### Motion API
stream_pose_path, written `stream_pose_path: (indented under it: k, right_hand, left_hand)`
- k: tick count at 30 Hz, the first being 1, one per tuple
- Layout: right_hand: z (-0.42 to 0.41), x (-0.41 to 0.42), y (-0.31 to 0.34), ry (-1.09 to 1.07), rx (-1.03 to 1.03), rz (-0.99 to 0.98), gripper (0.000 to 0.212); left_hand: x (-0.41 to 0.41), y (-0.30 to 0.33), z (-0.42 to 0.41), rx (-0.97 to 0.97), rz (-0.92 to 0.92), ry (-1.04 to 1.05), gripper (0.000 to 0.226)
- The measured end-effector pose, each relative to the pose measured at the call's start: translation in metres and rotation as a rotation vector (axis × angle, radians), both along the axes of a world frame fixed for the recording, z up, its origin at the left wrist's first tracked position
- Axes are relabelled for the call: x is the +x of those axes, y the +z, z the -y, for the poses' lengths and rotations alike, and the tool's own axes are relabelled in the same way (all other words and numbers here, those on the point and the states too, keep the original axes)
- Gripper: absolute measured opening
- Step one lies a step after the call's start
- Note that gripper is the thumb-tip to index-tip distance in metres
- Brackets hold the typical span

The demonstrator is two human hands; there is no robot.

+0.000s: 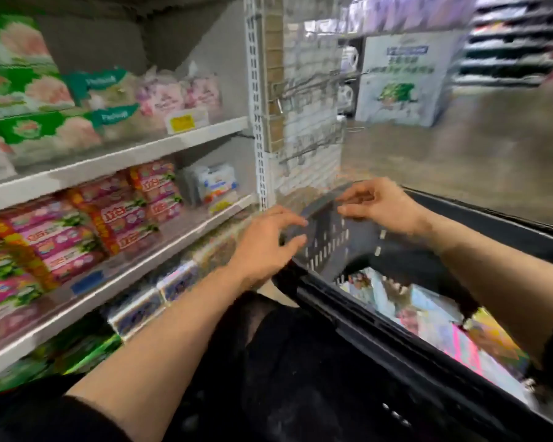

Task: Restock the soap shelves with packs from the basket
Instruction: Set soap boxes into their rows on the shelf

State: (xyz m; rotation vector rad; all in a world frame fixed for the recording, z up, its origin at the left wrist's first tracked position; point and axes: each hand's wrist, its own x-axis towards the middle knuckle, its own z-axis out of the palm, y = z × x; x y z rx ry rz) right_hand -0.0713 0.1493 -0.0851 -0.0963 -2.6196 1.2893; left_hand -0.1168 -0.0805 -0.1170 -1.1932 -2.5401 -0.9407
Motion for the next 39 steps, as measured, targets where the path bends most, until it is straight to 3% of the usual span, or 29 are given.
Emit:
stream_pose_path:
  k: [6,11,14,18,22,24,26,32,39]
  right_hand:
    - [-0.101,0.061,-0.051,-0.248,0.028,0.090,0.012]
    - [-0.139,0.088,-0.096,-0.346,0.087,0.315,0.028]
    - [-0.136,0.091,-0.127,-0.272,0.223,0.487,0.028]
    - [-0.100,0.077,-0.157,-0.062,0.138,0.669,0.031]
    - [-0.073,0.069,-0.173,-0.039,0.115,0.713,0.044]
    - [-0.066,0.070,-0.177,-0.009,0.140,0.710,0.042]
    - [-0.061,0.071,-0.179,-0.005,0.128,0.681,0.055]
    - [-0.063,0.069,-0.189,-0.053,0.008,0.708,0.069]
    - [-0.065,0.069,-0.191,-0.089,-0.131,0.732,0.062]
  left_hand:
    - [0.007,-0.007,-0.113,-0.174,0.019,-0.230,0.041]
    - [0.009,-0.040,-0.177,-0.596,0.043,-0.385,0.065]
    - [0.003,-0.061,-0.191,-0.833,0.023,-0.423,0.071]
    - [-0.019,-0.080,-0.182,-0.995,0.126,-0.376,0.071]
    - [-0.041,-0.085,-0.170,-1.172,0.244,-0.328,0.074]
    - [-0.050,-0.090,-0.167,-1.235,0.275,-0.356,0.077]
    - [-0.055,-0.100,-0.168,-1.285,0.288,-0.371,0.079]
    - [-0.051,-0.119,-0.175,-1.373,0.142,-0.413,0.091]
    - [-0.044,-0.126,-0.178,-1.445,0.010,-0.518,0.084]
